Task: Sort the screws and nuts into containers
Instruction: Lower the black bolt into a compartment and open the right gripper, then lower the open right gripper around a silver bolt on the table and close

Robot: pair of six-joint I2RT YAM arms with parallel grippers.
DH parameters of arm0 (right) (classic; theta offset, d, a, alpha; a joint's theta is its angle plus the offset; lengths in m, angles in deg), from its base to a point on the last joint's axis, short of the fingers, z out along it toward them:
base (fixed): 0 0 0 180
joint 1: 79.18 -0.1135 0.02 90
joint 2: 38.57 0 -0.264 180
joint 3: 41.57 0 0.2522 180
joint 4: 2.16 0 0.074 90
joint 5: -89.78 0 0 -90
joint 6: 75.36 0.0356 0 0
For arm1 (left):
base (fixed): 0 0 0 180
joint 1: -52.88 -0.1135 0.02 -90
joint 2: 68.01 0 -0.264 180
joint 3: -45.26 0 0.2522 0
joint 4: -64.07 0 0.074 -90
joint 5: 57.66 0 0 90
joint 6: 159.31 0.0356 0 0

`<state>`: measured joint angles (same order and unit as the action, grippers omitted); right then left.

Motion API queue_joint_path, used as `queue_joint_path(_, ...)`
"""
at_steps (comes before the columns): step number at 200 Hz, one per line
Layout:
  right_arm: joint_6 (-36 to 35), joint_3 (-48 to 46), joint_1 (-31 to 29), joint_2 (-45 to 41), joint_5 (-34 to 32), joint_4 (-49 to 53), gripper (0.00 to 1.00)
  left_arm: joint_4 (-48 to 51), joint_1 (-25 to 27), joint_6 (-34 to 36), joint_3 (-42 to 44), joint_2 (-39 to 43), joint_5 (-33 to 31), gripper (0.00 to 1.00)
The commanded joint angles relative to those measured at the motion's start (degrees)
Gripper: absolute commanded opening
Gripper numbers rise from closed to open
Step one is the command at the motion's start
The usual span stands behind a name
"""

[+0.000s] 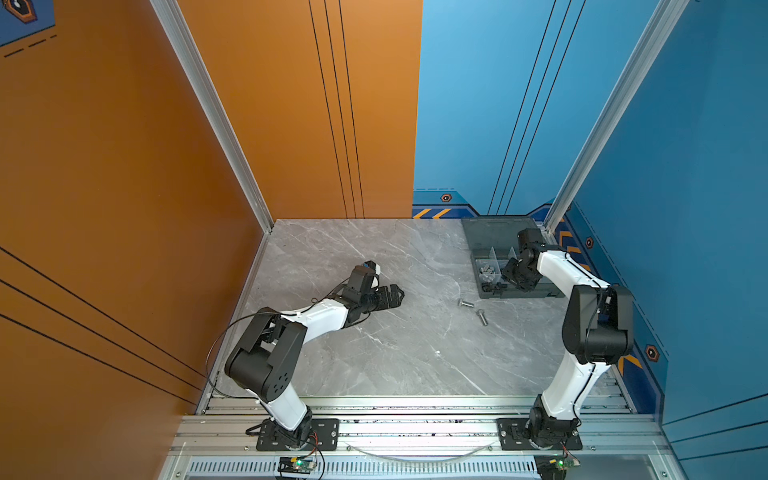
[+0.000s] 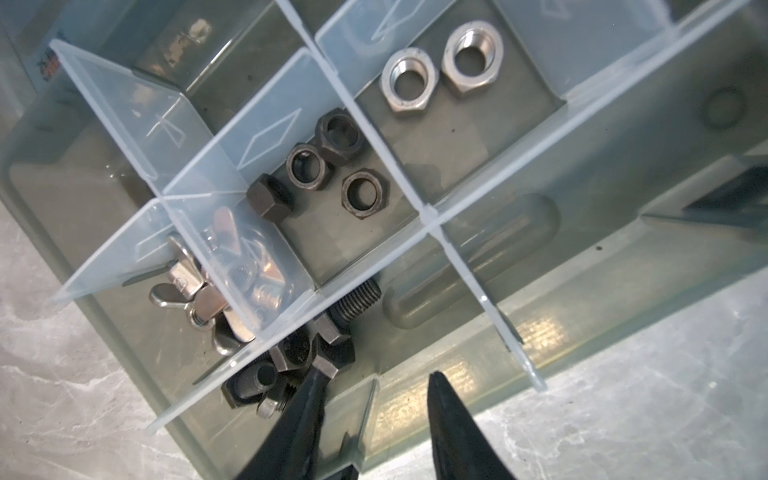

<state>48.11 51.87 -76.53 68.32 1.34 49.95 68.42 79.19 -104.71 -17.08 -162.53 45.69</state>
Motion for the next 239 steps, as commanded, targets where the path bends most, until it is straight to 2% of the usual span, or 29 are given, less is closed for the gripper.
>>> queue_joint_path(1, -4.32, 0.28, 0.2, -2.94, 3.19, 0.14, 0.45, 0.57, 0.24, -0.11, -1.35, -0.67, 0.08, 0.98)
queue_joint_path(28, -10.83, -1.14, -0.64, -5.89, 7.53, 0.83, 0.45, 0.58, 0.24, 0.06, -1.37, -0.71, 0.23, 0.98)
queue_joint_path(46, -16.62, -2.67, -2.2, -8.97, 7.36, 1.5, 0.45, 0.56, 0.22, 0.02, -1.5, -0.83, 0.39, 0.98)
queue_joint_path(89, -26.85, -4.09, -5.43, -12.45, 12.07, 9.02, 0.53, 0.7, 0.19, 0.12, -2.05, -1.33, 0.74, 0.98)
queue_joint_path(146, -30.74, -5.07, -12.51, -9.02, 6.79, 14.75, 0.58, 0.81, 0.24, 0.04, -2.39, -1.74, 1.11, 0.98)
queue_joint_path(239, -31.53, -2.0, -15.4, 0.23, 3.49, 16.33, 0.6, 1.72, 0.26, 0.23, -2.42, -1.28, 0.37, 0.98)
